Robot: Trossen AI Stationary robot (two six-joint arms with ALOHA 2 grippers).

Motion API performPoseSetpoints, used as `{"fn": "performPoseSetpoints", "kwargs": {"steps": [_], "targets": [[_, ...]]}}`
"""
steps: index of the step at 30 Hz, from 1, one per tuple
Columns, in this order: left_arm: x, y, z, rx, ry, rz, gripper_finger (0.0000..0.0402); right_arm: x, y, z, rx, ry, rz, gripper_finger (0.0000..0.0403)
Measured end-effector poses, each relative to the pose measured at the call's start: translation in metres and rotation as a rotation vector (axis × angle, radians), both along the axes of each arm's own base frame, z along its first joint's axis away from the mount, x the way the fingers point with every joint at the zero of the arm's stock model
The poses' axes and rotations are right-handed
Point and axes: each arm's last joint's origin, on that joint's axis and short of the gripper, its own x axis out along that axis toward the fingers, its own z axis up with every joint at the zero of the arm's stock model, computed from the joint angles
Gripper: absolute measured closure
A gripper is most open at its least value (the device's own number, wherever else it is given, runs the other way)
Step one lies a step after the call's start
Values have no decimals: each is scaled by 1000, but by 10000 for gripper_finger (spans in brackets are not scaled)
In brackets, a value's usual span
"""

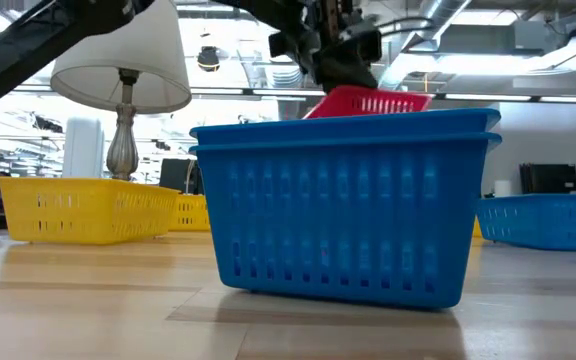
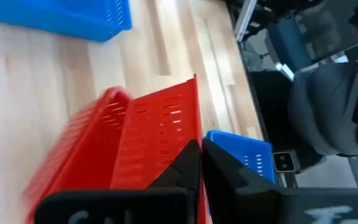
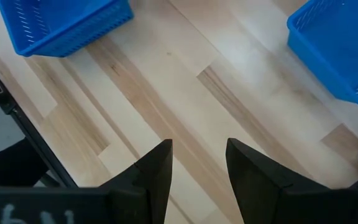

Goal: Stack baskets by color
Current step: Stack the bottom red basket on top of the top red baskets

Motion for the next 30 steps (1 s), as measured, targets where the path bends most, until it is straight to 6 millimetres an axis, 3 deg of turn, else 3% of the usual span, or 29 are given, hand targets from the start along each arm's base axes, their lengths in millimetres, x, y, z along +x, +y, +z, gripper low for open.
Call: {"fn": "performPoseSetpoints", "kwargs": {"steps": [10, 20, 30], "targets": [[-6, 19, 7, -25, -3, 60, 401, 0, 0, 0, -1, 0, 0, 228], [-6, 17, 6, -101, 1, 37, 401, 0, 0, 0, -1, -1, 1, 228], [-11, 16, 2, -53, 81, 59, 401, 0, 0, 0, -7, 1, 14, 228]]}}
